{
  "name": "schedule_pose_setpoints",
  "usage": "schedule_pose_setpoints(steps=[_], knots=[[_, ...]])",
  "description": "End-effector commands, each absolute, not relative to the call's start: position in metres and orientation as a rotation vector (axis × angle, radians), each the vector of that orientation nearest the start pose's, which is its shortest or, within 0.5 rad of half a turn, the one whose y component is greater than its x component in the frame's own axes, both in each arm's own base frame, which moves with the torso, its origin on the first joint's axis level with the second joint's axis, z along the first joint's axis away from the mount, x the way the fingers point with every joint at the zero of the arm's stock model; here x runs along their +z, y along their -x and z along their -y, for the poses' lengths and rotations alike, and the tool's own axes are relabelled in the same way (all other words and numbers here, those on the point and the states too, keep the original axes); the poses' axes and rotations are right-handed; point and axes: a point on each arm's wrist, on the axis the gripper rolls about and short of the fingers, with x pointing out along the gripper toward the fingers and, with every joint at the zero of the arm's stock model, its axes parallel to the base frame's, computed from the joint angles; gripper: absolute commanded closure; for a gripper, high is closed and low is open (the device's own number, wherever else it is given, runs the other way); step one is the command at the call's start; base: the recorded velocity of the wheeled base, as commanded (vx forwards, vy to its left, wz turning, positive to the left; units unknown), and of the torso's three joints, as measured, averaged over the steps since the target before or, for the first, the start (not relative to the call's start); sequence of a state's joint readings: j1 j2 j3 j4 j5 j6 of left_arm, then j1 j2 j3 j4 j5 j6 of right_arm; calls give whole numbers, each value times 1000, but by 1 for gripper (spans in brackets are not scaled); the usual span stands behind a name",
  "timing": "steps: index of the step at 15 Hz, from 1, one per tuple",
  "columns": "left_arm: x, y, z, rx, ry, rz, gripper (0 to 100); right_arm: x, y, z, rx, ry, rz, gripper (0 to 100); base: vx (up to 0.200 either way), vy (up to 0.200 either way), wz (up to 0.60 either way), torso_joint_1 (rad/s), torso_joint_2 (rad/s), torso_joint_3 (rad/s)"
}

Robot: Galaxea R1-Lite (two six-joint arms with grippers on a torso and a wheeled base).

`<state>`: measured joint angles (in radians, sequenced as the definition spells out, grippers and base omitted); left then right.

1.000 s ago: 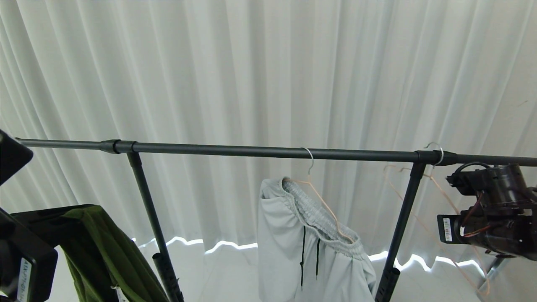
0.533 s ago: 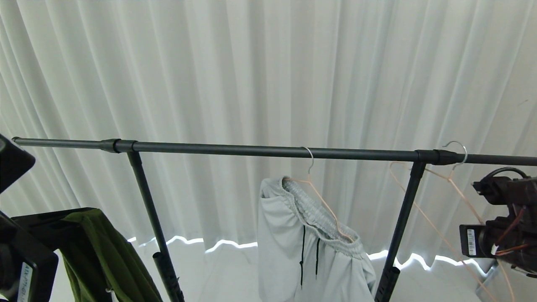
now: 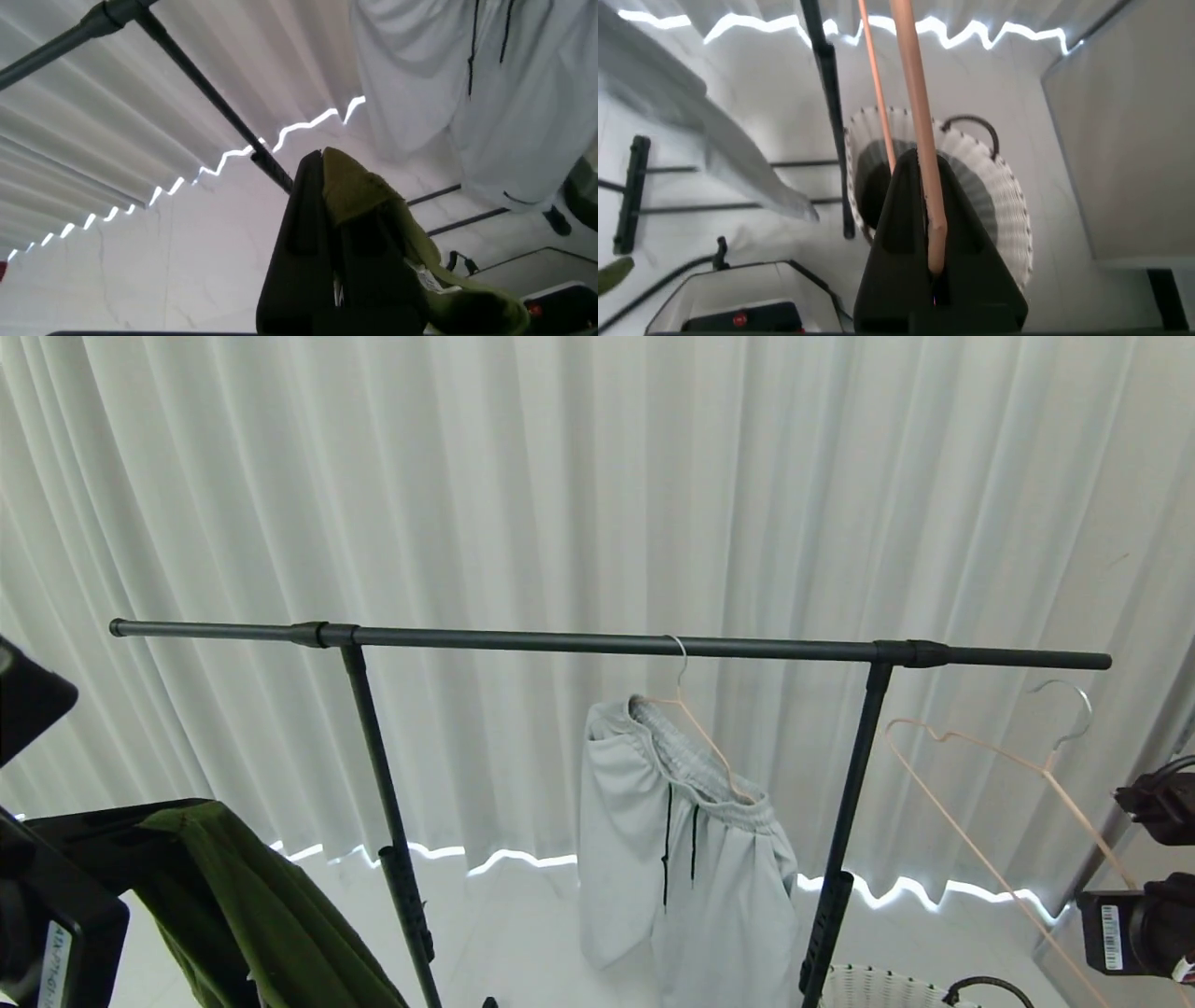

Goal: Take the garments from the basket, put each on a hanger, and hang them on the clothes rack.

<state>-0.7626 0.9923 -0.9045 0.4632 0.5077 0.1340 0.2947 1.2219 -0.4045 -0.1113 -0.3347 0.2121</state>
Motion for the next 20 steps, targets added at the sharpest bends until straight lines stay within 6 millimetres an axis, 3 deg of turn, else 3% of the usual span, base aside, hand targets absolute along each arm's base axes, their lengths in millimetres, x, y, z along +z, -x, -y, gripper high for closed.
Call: schedule_pose_setpoints(steps=[1, 8, 20], knots=[[257, -82, 63, -279, -463, -436, 100, 141, -138, -34, -107, 15, -646, 100, -200, 0, 0, 2, 7, -2], [254, -78, 60, -279, -464, -438, 100, 142, -132, -32, -103, 13, -642, 100, -29, 0, 0, 0, 0, 0], [252, -79, 60, -276, -470, -443, 100, 157, -128, -34, -31, 26, -565, 100, 0, 200, 0, 3, 2, 1]])
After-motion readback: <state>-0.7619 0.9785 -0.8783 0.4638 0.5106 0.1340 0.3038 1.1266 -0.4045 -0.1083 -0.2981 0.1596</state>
